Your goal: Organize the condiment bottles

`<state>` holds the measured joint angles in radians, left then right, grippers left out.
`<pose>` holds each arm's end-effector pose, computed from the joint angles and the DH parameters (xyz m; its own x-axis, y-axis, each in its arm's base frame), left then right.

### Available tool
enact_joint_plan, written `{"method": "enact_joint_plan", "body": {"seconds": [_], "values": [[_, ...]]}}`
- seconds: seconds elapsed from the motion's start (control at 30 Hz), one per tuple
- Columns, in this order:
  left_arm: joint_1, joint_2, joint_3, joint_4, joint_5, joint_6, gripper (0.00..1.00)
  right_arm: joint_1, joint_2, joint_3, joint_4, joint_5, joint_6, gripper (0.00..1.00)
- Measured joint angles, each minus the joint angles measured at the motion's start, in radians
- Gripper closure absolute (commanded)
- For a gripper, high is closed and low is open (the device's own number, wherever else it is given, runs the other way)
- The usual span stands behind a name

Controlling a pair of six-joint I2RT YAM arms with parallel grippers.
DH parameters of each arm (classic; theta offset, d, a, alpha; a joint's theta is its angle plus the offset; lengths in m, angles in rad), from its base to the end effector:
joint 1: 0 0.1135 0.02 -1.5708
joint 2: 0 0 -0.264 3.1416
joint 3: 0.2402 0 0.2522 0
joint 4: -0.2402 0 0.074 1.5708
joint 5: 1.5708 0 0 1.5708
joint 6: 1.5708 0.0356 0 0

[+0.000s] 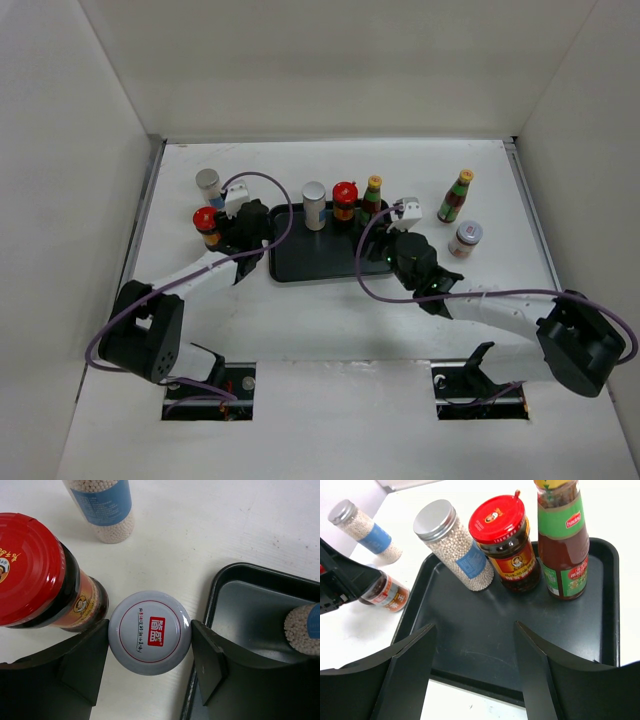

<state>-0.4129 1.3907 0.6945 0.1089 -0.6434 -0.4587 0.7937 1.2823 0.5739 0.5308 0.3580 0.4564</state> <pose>0.2691 -0.0946 0.2054 -0.3947 -0.2138 -0.8936 -0.3470 0.9352 -0.0705 0.2022 0.1877 0.2338 -0.2989 0.2848 -0.9108 -0.3277 0.8658 0.3782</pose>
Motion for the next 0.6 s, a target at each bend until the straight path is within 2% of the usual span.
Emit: {"method": "enact_joint_plan", "body": {"seconds": [0.27,0.47,0.6], "values": [[-0.003,-0.072,0.014,-0.068,0.01,0.019,0.63,0.0,-0.012,0.0,0.0,0.0,0.0,0.31],[-0.042,-0.114,0.103,-0.075,0.004,0.046,0.63,-0.002,-0.014,0.0,0.001,0.0,0.001,0.3],[-0.087,-0.085,0.188,-0.066,0.013,0.058,0.63,-0.003,-0.014,0.0,0.0,0.0,0.002,0.31]]}}
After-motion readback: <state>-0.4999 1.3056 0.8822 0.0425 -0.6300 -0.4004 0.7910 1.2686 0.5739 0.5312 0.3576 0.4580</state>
